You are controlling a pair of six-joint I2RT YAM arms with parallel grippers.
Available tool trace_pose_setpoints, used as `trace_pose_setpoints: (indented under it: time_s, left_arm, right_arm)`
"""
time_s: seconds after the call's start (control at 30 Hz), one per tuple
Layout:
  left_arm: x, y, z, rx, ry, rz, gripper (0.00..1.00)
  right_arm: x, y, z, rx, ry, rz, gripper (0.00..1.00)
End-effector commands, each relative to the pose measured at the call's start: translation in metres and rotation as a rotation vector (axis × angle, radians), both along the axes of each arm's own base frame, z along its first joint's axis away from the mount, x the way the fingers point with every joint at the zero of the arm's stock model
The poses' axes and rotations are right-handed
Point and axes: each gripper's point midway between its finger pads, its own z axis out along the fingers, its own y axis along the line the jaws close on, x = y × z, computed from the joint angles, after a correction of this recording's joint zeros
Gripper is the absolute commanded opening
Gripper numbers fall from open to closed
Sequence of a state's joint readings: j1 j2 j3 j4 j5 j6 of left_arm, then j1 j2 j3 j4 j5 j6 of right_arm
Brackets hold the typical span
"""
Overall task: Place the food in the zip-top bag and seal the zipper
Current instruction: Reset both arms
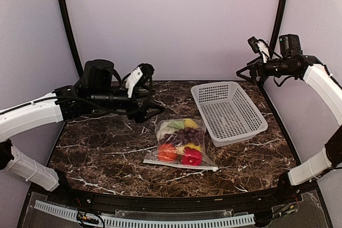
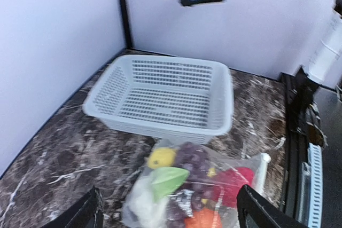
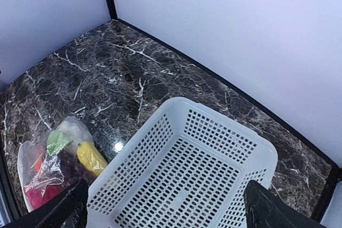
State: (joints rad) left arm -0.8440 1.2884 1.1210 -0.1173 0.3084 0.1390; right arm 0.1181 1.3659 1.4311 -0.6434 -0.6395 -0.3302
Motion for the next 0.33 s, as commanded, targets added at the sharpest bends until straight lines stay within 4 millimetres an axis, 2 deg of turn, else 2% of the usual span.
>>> trace_pose_setpoints:
  time_s: [0.0,0.03,0.07,0.13,0.2,0.3]
  left_arm:
    - [0.06,0.067,-0.005,0.043,-0.033,0.412,0.88]
    - [0.065,0.079,0.0,0.046,-0.055,0.471,0.91]
    - [0.079,0.1,0.002,0.075,-0.088,0.581,0.92]
    - [0.09,0.123,0.009,0.117,-0.135,0.687,0.95]
    - [0.098,0.138,0.011,0.149,-0.168,0.748,0.96]
    - [0.105,0.148,0.005,0.167,-0.184,0.794,0.98]
  right_arm:
    - [0.018,-0.026,0.019,0.03,-0.055,-0.209,0.99]
    - [0.024,-0.034,0.02,0.033,-0.059,-0.269,0.99]
    - [0.028,-0.042,0.021,0.027,-0.065,-0.319,0.99]
    - [0.037,-0.055,0.019,0.01,-0.085,-0.391,0.99]
    - [0.041,-0.063,0.016,0.01,-0.093,-0.421,0.99]
    - [0.041,-0.061,0.009,0.041,-0.064,-0.398,0.99]
